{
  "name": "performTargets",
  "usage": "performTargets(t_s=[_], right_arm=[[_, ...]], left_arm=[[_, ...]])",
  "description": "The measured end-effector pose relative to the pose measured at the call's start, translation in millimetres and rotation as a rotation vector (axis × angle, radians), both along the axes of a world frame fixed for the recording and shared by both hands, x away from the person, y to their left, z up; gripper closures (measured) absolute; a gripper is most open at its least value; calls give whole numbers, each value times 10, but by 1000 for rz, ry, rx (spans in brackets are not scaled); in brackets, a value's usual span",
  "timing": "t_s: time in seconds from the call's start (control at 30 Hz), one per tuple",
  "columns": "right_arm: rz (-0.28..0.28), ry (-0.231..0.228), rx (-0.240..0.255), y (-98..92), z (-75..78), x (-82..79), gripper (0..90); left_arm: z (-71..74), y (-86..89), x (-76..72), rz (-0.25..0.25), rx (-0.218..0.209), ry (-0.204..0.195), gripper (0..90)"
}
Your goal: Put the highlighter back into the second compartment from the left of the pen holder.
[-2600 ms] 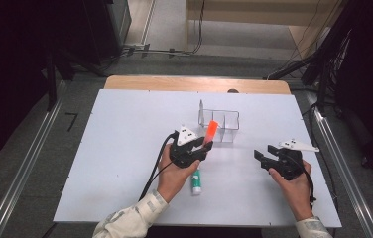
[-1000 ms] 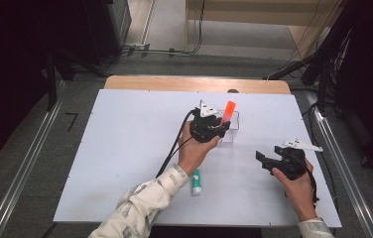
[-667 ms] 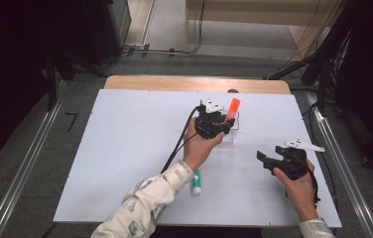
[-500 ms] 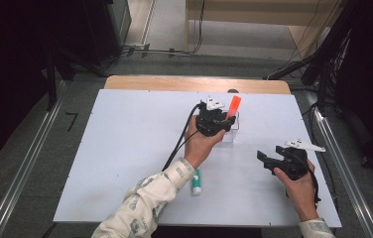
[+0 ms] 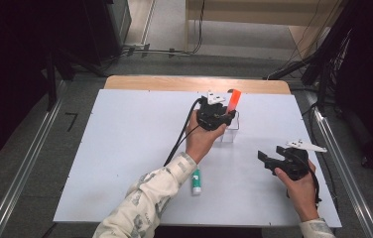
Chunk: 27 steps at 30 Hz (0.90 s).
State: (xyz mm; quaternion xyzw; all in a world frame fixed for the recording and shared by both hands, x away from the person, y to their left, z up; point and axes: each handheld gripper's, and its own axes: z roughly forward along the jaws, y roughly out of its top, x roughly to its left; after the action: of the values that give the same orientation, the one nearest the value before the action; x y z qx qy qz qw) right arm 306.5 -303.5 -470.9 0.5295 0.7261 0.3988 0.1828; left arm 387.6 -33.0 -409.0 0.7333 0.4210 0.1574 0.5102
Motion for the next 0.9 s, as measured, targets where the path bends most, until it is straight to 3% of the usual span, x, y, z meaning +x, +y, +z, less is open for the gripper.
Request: performTargets(t_s=[0.9], right_arm=[[4,3,0,3,-2,-5,183]], left_arm=[[-135,105,83,62,68,-18,663]])
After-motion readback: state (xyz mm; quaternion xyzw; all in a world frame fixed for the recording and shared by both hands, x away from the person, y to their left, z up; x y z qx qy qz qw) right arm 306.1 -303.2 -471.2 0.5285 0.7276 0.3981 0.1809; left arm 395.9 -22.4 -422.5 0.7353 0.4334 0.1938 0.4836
